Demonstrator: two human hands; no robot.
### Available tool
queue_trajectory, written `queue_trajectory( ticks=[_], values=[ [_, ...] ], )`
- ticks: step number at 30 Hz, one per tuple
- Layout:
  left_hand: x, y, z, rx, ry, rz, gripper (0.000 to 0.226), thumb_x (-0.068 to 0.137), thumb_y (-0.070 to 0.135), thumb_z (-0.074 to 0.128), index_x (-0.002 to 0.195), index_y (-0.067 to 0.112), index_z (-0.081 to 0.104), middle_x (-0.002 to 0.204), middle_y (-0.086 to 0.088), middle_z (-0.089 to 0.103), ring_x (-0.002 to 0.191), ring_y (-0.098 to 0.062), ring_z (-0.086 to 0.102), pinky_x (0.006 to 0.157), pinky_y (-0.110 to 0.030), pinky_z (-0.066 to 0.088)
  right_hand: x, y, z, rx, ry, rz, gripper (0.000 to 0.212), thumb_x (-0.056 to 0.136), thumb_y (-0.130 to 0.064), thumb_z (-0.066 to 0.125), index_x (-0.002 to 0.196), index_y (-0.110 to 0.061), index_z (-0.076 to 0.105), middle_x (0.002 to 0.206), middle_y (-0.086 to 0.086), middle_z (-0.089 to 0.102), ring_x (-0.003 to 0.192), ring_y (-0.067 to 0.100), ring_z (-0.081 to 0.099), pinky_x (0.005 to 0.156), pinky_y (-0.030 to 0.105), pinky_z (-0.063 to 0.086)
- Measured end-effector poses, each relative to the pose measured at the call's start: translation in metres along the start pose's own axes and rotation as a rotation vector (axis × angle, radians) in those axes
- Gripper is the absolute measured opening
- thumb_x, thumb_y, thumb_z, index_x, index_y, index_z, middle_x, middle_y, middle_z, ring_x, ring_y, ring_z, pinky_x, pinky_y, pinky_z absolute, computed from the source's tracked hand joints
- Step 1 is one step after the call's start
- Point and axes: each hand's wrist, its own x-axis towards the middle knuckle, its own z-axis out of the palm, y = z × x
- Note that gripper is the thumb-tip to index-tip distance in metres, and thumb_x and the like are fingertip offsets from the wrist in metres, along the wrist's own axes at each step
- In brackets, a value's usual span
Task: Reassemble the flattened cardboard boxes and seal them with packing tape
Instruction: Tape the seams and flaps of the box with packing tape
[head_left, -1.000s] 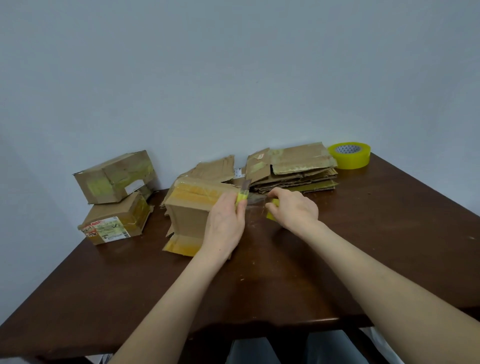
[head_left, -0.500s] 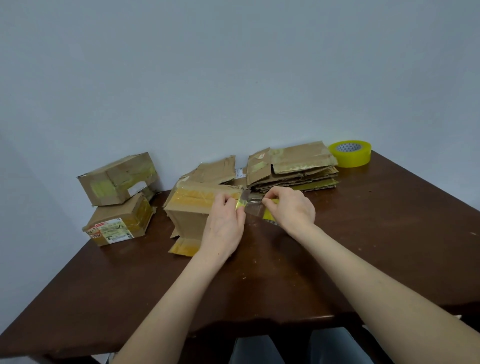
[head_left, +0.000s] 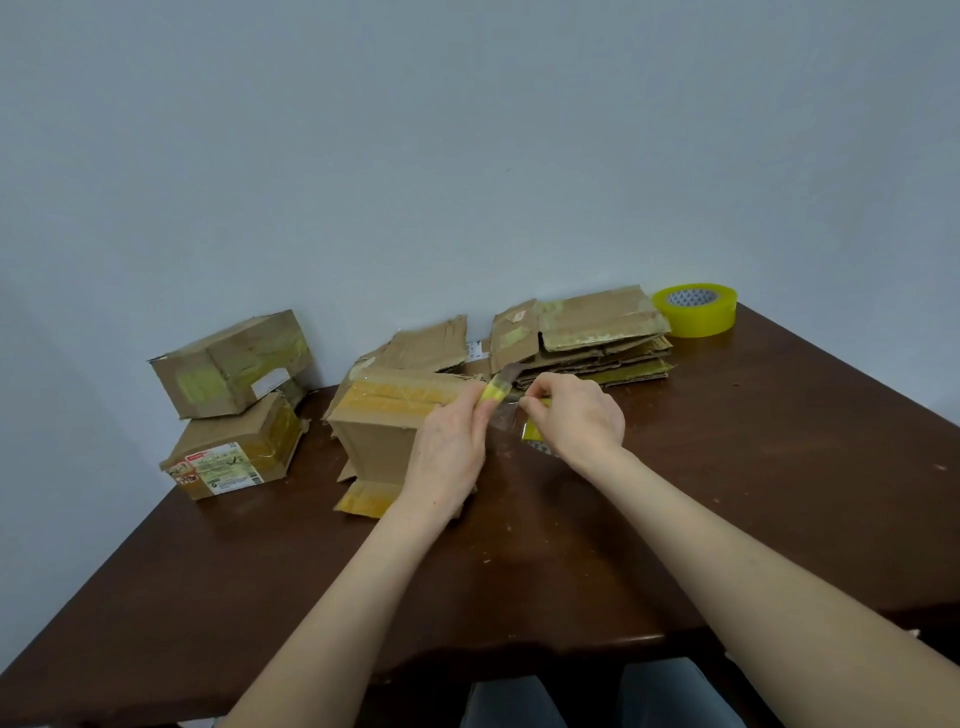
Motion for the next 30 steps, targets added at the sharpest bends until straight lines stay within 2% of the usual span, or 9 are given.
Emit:
queue_trajectory(
  ticks=[4,8,13,16,19,23,26,30],
  values=[
    [0.000,-0.002,-0.006,-0.013,-0.074,0.032,0.035,0.100,0.014,0.035,0.133,0.020,0.045,0.091,0.006,0.052,0.079,-0.009,0.049,0.070,-0.021,0.035,0.001,0.002,0.000,0.012,-0.010,0.012,0.020,0.096,-0.043,0.050,0.104,-0.033,0.065,0.098,-0.002,0.069,0.095,0.022,0.062,0.068,0.028,0.043],
    [0.003,-0.007,-0.010,-0.046,-0.088,-0.019,0.029,0.099,0.011,0.042,0.124,0.020,0.053,0.082,0.008,0.063,0.066,-0.002,0.061,0.072,-0.021,0.052,0.001,0.003,0.002,0.017,-0.008,0.019,0.020,0.096,-0.043,0.049,0.103,-0.033,0.066,0.097,-0.002,0.069,0.093,0.023,0.063,0.069,0.029,0.046],
    [-0.003,-0.004,-0.014,-0.073,-0.072,-0.054,0.029,0.101,0.023,0.041,0.129,0.024,0.050,0.069,0.003,0.063,0.054,-0.006,0.057,0.056,-0.017,0.049,0.002,0.002,0.002,0.030,-0.014,0.018,0.020,0.097,-0.042,0.049,0.103,-0.032,0.065,0.095,-0.002,0.069,0.091,0.022,0.064,0.069,0.029,0.047],
    [-0.004,-0.003,-0.013,0.004,-0.099,-0.046,0.032,0.102,0.023,0.036,0.133,0.022,0.044,0.073,0.003,0.061,0.061,-0.009,0.057,0.059,-0.029,0.051,0.002,0.002,0.003,0.034,-0.009,0.027,0.020,0.097,-0.042,0.049,0.103,-0.032,0.065,0.095,-0.002,0.069,0.090,0.022,0.063,0.067,0.029,0.045],
    [-0.007,-0.002,-0.012,0.030,-0.131,-0.086,0.030,0.100,0.020,0.039,0.130,0.020,0.040,0.080,0.000,0.064,0.065,-0.015,0.060,0.063,-0.039,0.053,0.003,0.002,0.003,0.033,-0.009,0.034,0.020,0.097,-0.042,0.049,0.103,-0.032,0.065,0.096,-0.002,0.068,0.088,0.022,0.062,0.066,0.028,0.043],
    [-0.009,-0.001,-0.013,0.087,-0.124,-0.094,0.020,0.100,0.025,0.042,0.118,0.016,0.046,0.080,0.001,0.063,0.064,-0.014,0.060,0.059,-0.035,0.051,0.003,0.001,0.004,0.038,-0.007,0.039,0.020,0.096,-0.042,0.050,0.103,-0.032,0.066,0.093,-0.002,0.067,0.089,0.022,0.063,0.066,0.028,0.042],
    [-0.011,0.000,-0.014,0.148,-0.120,-0.076,0.021,0.100,0.027,0.042,0.116,0.016,0.048,0.084,-0.002,0.063,0.068,-0.020,0.061,0.061,-0.036,0.050,0.004,0.002,0.004,0.042,-0.007,0.042,0.021,0.097,-0.042,0.049,0.102,-0.032,0.066,0.083,-0.005,0.061,0.080,0.020,0.061,0.065,0.028,0.043],
    [-0.015,0.000,-0.012,0.182,-0.100,-0.095,0.020,0.100,0.029,0.041,0.114,0.017,0.048,0.081,-0.003,0.059,0.064,-0.020,0.055,0.055,-0.028,0.038,0.004,0.003,0.004,0.035,-0.004,0.044,0.020,0.098,-0.039,0.048,0.102,-0.032,0.066,0.091,-0.003,0.065,0.076,0.019,0.052,0.065,0.028,0.042]
  ],
)
